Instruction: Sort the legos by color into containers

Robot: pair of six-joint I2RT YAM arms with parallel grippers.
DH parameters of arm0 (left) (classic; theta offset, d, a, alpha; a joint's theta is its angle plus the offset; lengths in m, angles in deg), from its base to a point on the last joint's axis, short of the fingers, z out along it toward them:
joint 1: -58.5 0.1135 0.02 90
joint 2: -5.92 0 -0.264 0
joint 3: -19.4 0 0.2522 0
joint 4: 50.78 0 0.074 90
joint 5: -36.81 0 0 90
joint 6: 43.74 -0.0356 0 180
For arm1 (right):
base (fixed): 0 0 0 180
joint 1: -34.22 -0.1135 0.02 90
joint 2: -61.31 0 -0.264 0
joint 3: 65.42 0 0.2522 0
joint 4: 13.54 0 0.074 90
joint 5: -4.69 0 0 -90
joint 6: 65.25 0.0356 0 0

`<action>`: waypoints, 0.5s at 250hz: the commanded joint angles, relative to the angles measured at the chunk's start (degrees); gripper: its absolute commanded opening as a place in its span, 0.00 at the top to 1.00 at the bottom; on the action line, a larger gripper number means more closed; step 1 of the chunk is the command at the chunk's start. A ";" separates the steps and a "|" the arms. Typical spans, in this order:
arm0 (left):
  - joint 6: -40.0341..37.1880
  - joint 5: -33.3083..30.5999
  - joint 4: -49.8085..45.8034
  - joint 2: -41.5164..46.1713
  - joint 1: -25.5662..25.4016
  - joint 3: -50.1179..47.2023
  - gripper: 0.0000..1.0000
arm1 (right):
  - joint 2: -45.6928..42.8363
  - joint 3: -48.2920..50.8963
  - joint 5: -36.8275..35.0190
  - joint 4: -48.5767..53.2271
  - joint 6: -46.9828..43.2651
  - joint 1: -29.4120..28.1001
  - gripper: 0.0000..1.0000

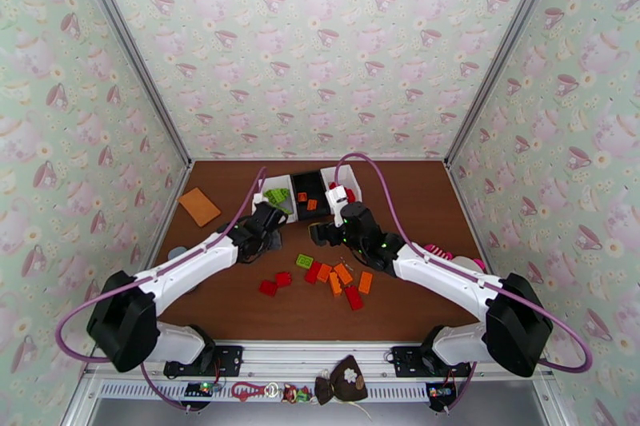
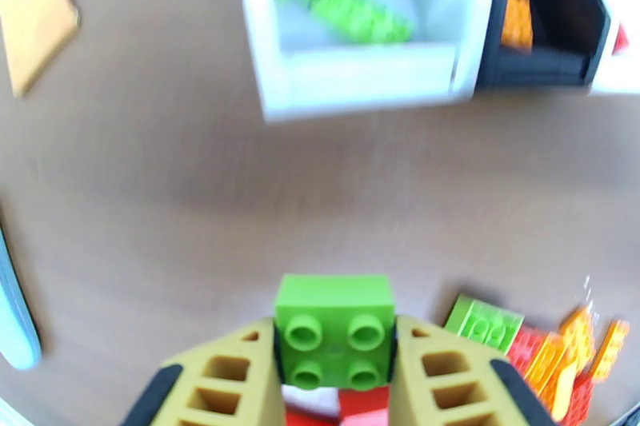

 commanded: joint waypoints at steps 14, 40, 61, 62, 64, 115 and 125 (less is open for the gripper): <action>-4.95 -0.83 4.96 -7.02 3.02 5.79 0.71 | -0.93 1.56 1.58 -1.93 1.55 -0.32 0.09; -6.35 1.02 6.15 -11.98 5.07 10.43 0.71 | -0.51 1.56 1.84 -2.59 2.37 -0.35 0.09; -7.97 2.21 5.99 -16.19 6.24 14.98 0.71 | -0.15 1.30 2.17 -3.00 2.80 -0.35 0.09; -8.04 2.24 5.99 -16.40 6.27 15.15 0.71 | -0.14 1.30 2.18 -3.03 2.80 -0.38 0.09; -8.20 2.29 5.99 -16.78 6.36 15.56 0.71 | -0.14 1.29 2.24 -3.07 2.87 -0.41 0.09; -10.83 3.67 4.98 -25.04 8.18 24.67 0.70 | -0.01 1.10 3.16 -5.36 3.25 -0.36 0.09; -11.24 3.76 4.94 -26.01 8.46 25.69 0.70 | 0.12 1.03 3.16 -5.85 3.29 -0.41 0.09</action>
